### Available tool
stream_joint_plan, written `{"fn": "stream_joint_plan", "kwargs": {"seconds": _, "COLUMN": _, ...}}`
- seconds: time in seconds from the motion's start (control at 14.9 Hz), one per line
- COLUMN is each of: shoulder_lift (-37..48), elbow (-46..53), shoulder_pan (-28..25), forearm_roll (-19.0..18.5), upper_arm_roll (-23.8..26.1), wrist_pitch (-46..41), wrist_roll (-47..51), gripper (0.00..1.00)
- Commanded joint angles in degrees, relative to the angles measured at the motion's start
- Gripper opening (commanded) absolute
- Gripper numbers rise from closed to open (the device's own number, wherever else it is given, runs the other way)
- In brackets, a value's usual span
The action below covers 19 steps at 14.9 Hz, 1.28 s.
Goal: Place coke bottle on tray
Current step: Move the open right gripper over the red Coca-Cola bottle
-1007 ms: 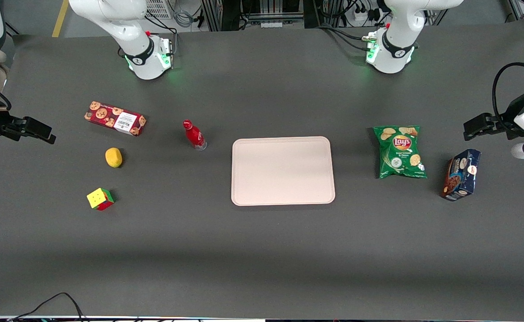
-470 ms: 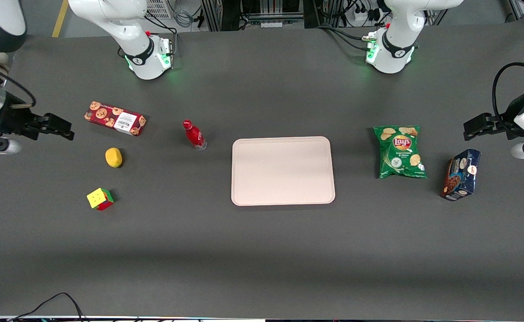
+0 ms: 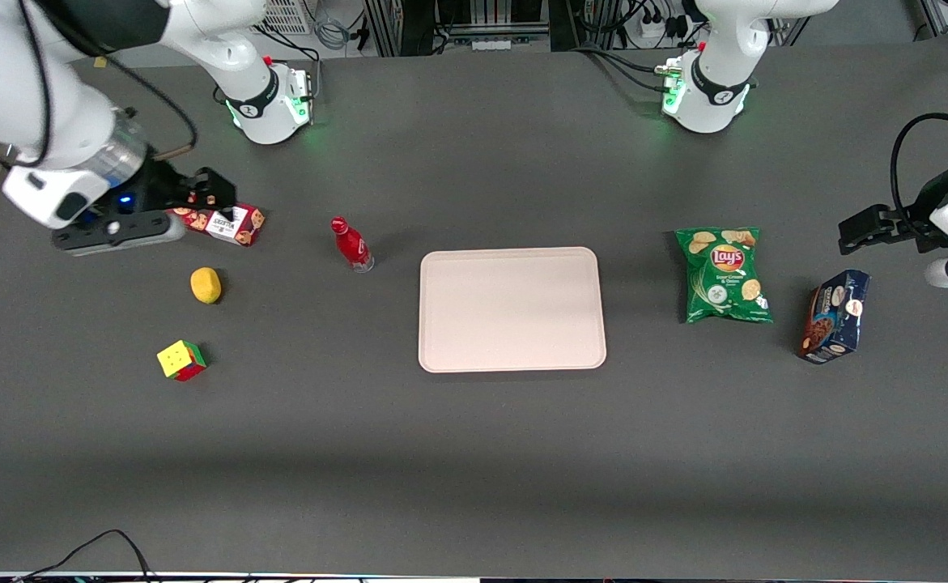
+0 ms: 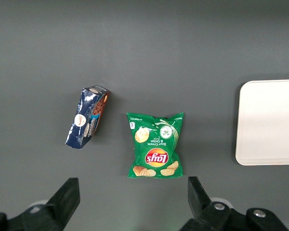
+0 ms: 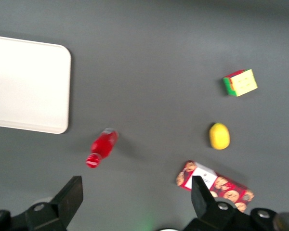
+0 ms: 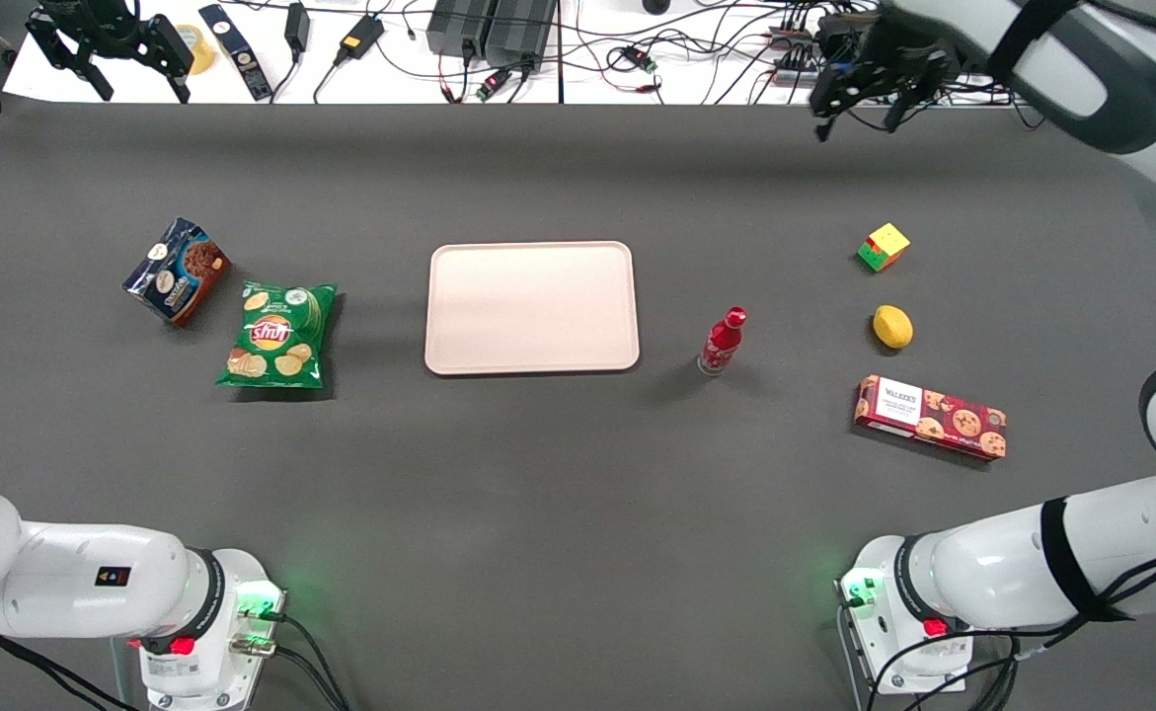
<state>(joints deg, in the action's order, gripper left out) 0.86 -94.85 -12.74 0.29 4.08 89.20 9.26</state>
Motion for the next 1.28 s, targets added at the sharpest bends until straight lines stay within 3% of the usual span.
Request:
{"fn": "stream_joint_plan", "kwargs": {"seconds": 0.0, "shoulder_lift": -0.42, "elbow": 0.2, "shoulder_pan": -4.31, "forearm_roll": 2.25, "upper_arm_roll": -0.75, "wrist_pitch": -1.22, "wrist_roll": 5.94, "gripper": 1.0}}
{"fn": "stream_joint_plan", "kwargs": {"seconds": 0.27, "shoulder_lift": -1.04, "elbow": -3.75, "shoulder_pan": -4.66, "forearm_roll": 7.44, "upper_arm_roll": 1.79, "wrist_pitch": -0.53, "wrist_roll": 6.2, "gripper": 1.0}}
{"fn": "stream_joint_plan", "kwargs": {"seconds": 0.54, "shoulder_lift": -2.79, "elbow": -9.45, "shoulder_pan": -4.57, "forearm_roll": 7.53, "upper_arm_roll": 6.1, "wrist_pitch": 6.48, "wrist_roll": 12.7, "gripper": 1.0}}
{"fn": "stream_joint_plan", "kwargs": {"seconds": 0.94, "shoulder_lift": -0.96, "elbow": -28.34, "shoulder_pan": -4.57, "forearm_roll": 7.27, "upper_arm_roll": 7.26, "wrist_pitch": 26.96, "wrist_roll": 11.92, "gripper": 1.0}}
{"fn": "stream_joint_plan", "kwargs": {"seconds": 1.21, "shoulder_lift": -0.25, "elbow": -34.42, "shoulder_pan": -4.57, "forearm_roll": 7.18, "upper_arm_roll": 7.43, "wrist_pitch": 32.69, "wrist_roll": 11.92, "gripper": 1.0}}
